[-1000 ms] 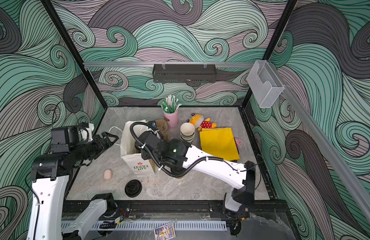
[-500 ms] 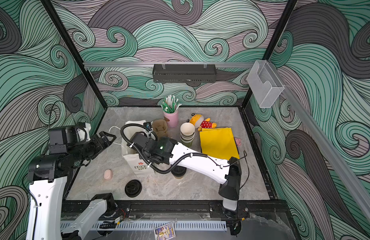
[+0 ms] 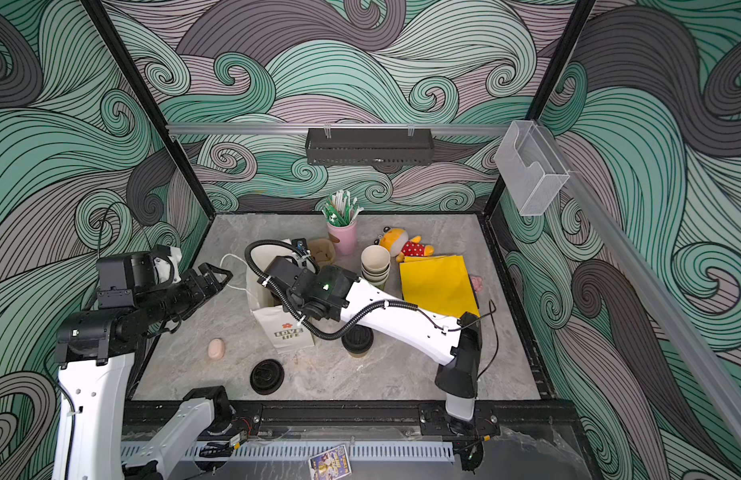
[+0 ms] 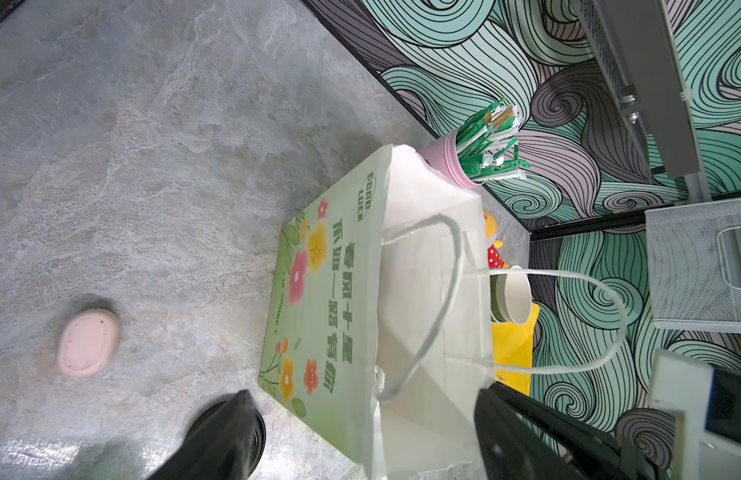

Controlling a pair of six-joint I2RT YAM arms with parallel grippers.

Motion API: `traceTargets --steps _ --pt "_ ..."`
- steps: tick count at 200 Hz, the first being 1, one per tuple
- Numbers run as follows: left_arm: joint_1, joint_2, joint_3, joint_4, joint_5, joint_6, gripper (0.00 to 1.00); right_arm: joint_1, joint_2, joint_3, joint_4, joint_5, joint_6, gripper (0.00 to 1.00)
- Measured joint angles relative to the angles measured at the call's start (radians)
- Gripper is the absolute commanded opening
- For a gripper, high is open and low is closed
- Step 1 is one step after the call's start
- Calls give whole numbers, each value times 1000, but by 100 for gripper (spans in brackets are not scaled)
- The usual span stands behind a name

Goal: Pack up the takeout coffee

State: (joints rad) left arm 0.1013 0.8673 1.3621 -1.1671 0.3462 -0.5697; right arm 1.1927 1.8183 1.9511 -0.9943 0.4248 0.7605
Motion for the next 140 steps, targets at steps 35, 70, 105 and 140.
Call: traceTargets --steps 35,70,105,140 --pt "0 3 -1 9 71 -10 89 -25 -25 -24 2 -62 -40 0" --pt "0 9 -21 27 150 -22 89 -69 -94 -93 -15 -120 -82 0" --pt "0 22 -30 29 190 -27 88 -92 -131 -114 -42 -153 -119 0" --pt "0 26 -39 31 235 -27 88 -98 -133 -114 -51 -176 -160 0"
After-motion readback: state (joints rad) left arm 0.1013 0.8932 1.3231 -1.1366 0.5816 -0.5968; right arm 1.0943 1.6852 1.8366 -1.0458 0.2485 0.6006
